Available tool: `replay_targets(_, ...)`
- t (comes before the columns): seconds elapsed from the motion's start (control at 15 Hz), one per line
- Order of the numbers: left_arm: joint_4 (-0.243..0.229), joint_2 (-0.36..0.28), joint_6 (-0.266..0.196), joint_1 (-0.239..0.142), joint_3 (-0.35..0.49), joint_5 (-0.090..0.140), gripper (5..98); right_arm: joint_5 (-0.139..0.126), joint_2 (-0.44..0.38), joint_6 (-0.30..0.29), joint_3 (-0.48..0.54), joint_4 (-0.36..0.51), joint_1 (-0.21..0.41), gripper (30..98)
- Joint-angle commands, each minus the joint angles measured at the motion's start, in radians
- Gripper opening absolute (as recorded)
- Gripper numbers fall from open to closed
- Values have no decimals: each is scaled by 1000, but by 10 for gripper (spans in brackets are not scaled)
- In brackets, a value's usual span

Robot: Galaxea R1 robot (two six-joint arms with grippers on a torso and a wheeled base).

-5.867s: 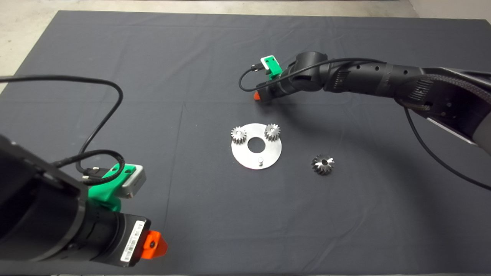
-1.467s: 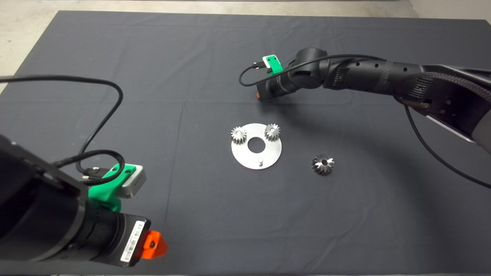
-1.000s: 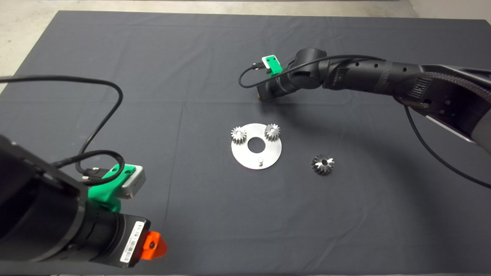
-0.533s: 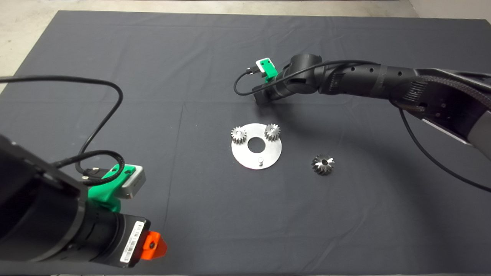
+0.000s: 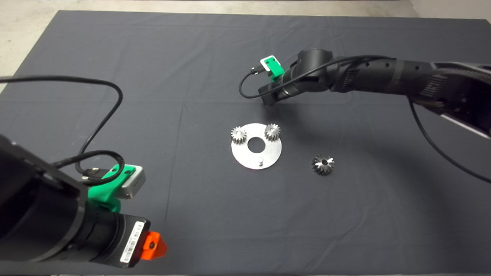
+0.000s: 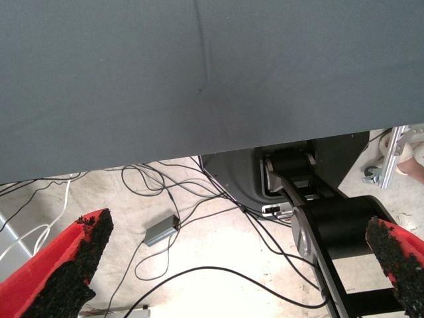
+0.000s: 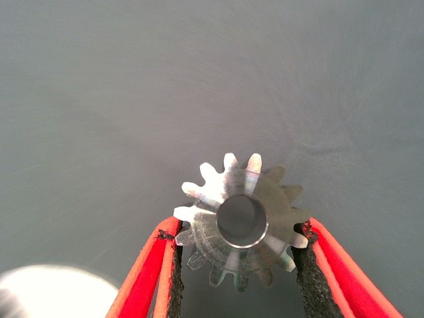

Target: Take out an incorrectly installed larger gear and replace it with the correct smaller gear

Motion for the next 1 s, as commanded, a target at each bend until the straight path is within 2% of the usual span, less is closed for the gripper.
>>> replay_targets(0.0, -16, 1, -9, -9, 18, 3, 983, -90, -219, 37, 313, 145, 152, 375)
replay_targets(0.2, -16, -1, -8, -9, 18, 3, 983, -131, -312, 37, 393, 345, 215, 375)
replay_targets(0.27, -16, 0, -8, -9, 18, 3, 983, -141, -335, 38, 427, 380, 232, 374)
replay_targets(0.4, -16, 1, -8, -9, 18, 3, 983, -182, -357, 46, 507, 438, 248, 374)
replay_targets(0.53, -16, 1, -8, -9, 18, 3, 983, -208, -362, 111, 600, 446, 255, 374)
replay_targets(0.87, -16, 1, -8, -9, 18, 3, 983, -197, -346, 207, 728, 439, 248, 374)
replay_targets(0.93, -16, 1, -8, -9, 18, 3, 983, -196, -337, 220, 746, 402, 239, 375)
